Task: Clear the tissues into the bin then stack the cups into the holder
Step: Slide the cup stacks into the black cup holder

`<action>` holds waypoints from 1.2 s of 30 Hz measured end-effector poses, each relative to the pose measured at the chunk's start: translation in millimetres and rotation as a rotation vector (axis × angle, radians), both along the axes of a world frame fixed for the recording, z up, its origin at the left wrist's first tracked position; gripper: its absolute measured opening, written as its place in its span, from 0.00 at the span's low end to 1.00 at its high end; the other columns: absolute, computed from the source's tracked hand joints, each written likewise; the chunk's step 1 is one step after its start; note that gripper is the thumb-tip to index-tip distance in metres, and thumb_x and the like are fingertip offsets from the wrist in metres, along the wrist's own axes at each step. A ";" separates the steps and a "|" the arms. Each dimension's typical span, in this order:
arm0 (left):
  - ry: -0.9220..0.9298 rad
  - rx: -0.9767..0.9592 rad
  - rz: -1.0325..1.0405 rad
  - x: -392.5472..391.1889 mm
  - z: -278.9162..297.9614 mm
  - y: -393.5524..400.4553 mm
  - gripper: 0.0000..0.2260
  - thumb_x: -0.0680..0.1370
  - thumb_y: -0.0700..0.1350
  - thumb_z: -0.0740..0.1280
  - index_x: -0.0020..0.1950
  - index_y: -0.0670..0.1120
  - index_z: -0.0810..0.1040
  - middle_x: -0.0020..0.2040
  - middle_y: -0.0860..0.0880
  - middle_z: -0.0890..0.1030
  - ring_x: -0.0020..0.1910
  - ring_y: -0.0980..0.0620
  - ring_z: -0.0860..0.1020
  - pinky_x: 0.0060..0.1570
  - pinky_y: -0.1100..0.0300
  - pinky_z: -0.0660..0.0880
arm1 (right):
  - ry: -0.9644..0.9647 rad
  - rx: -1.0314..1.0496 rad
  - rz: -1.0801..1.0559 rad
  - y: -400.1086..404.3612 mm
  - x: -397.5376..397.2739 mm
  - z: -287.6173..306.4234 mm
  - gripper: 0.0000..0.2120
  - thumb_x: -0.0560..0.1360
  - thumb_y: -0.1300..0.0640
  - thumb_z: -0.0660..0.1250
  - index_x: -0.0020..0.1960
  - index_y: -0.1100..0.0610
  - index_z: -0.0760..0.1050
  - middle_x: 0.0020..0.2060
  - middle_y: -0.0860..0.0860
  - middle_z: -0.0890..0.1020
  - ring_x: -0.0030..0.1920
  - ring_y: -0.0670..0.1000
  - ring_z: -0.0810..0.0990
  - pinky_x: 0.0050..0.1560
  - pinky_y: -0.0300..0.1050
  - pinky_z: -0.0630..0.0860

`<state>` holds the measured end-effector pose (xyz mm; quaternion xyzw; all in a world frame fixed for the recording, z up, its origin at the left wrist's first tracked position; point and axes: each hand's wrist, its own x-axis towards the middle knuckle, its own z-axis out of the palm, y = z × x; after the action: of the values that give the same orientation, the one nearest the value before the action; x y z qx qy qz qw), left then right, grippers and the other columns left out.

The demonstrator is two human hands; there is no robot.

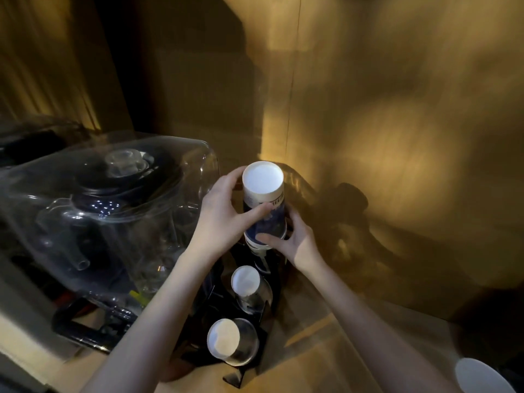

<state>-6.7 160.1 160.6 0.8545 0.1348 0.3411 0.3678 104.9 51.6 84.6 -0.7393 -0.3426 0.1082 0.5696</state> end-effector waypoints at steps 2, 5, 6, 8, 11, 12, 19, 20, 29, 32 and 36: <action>0.004 0.049 0.033 3.9 2.8 1.2 0.30 0.67 0.50 0.74 0.66 0.50 0.69 0.63 0.49 0.76 0.60 0.53 0.73 0.63 0.51 0.72 | 0.016 0.004 0.007 3.2 4.1 -2.0 0.40 0.63 0.54 0.77 0.70 0.51 0.61 0.58 0.45 0.72 0.61 0.45 0.70 0.59 0.41 0.69; 0.010 0.079 0.060 7.6 5.9 3.1 0.31 0.66 0.51 0.75 0.67 0.49 0.69 0.63 0.49 0.77 0.61 0.53 0.74 0.64 0.50 0.71 | 0.033 -0.015 0.020 4.5 7.9 -2.9 0.39 0.65 0.55 0.76 0.70 0.51 0.60 0.58 0.44 0.71 0.61 0.45 0.69 0.60 0.42 0.69; 0.010 0.085 0.059 7.5 7.1 2.7 0.33 0.66 0.51 0.75 0.67 0.50 0.67 0.64 0.49 0.76 0.61 0.54 0.73 0.64 0.49 0.71 | 0.039 -0.026 0.023 4.5 8.8 -3.3 0.39 0.65 0.55 0.76 0.70 0.51 0.60 0.58 0.44 0.71 0.61 0.45 0.69 0.60 0.41 0.69; 0.002 0.104 0.052 7.2 9.5 0.9 0.34 0.66 0.53 0.74 0.68 0.51 0.66 0.64 0.50 0.75 0.60 0.57 0.71 0.64 0.50 0.71 | 0.051 -0.051 0.034 4.3 9.8 -5.7 0.39 0.64 0.55 0.77 0.69 0.50 0.61 0.57 0.45 0.72 0.60 0.45 0.71 0.60 0.41 0.69; -0.005 0.125 0.054 9.0 11.7 0.0 0.31 0.66 0.52 0.74 0.67 0.50 0.69 0.63 0.50 0.76 0.58 0.59 0.71 0.60 0.59 0.69 | 0.060 -0.059 0.030 5.0 8.4 -9.6 0.38 0.65 0.55 0.76 0.69 0.50 0.62 0.57 0.44 0.72 0.60 0.45 0.72 0.60 0.42 0.70; -0.003 0.122 0.058 10.3 12.0 0.6 0.31 0.66 0.52 0.75 0.66 0.50 0.70 0.63 0.49 0.76 0.58 0.59 0.70 0.58 0.62 0.68 | 0.054 -0.061 0.022 5.3 9.0 -9.7 0.38 0.65 0.55 0.76 0.69 0.50 0.61 0.57 0.44 0.72 0.60 0.45 0.72 0.60 0.41 0.70; 0.058 0.133 0.051 22.4 -4.8 1.1 0.30 0.65 0.50 0.75 0.65 0.48 0.71 0.63 0.48 0.76 0.62 0.51 0.73 0.56 0.66 0.62 | -0.070 -0.120 -0.008 2.8 17.0 -10.4 0.41 0.63 0.53 0.77 0.70 0.51 0.60 0.67 0.52 0.72 0.66 0.50 0.70 0.66 0.50 0.69; 0.080 0.129 0.048 25.7 -10.8 0.8 0.30 0.65 0.50 0.75 0.65 0.48 0.70 0.63 0.47 0.76 0.62 0.50 0.73 0.55 0.66 0.62 | -0.091 -0.111 -0.009 1.8 17.2 -10.8 0.41 0.63 0.53 0.77 0.70 0.51 0.60 0.66 0.51 0.72 0.66 0.49 0.70 0.66 0.48 0.69; 0.229 0.045 0.021 43.5 -62.4 4.0 0.32 0.68 0.48 0.73 0.68 0.44 0.66 0.65 0.43 0.74 0.65 0.47 0.71 0.63 0.58 0.66 | -0.341 -0.241 -0.087 -1.6 16.8 -9.3 0.30 0.67 0.55 0.72 0.66 0.50 0.64 0.61 0.51 0.76 0.62 0.51 0.73 0.62 0.51 0.73; 0.271 0.029 0.000 44.1 -77.7 -2.0 0.31 0.69 0.46 0.73 0.69 0.42 0.65 0.66 0.42 0.73 0.66 0.45 0.70 0.64 0.57 0.67 | -0.403 -0.347 -0.089 -6.9 15.4 -19.6 0.29 0.69 0.54 0.71 0.67 0.52 0.64 0.60 0.54 0.76 0.62 0.54 0.73 0.61 0.52 0.73; 0.301 0.029 -0.007 42.1 -87.8 3.2 0.32 0.70 0.47 0.72 0.70 0.42 0.63 0.68 0.42 0.71 0.68 0.46 0.69 0.66 0.57 0.65 | -0.485 -0.421 -0.059 -6.8 9.3 -17.2 0.26 0.73 0.55 0.68 0.68 0.57 0.64 0.63 0.57 0.75 0.64 0.56 0.71 0.63 0.49 0.68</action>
<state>35.5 163.3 72.7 0.9017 0.1806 0.2096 0.3322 114.1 44.8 67.4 -0.8546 -0.4170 -0.0193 0.3088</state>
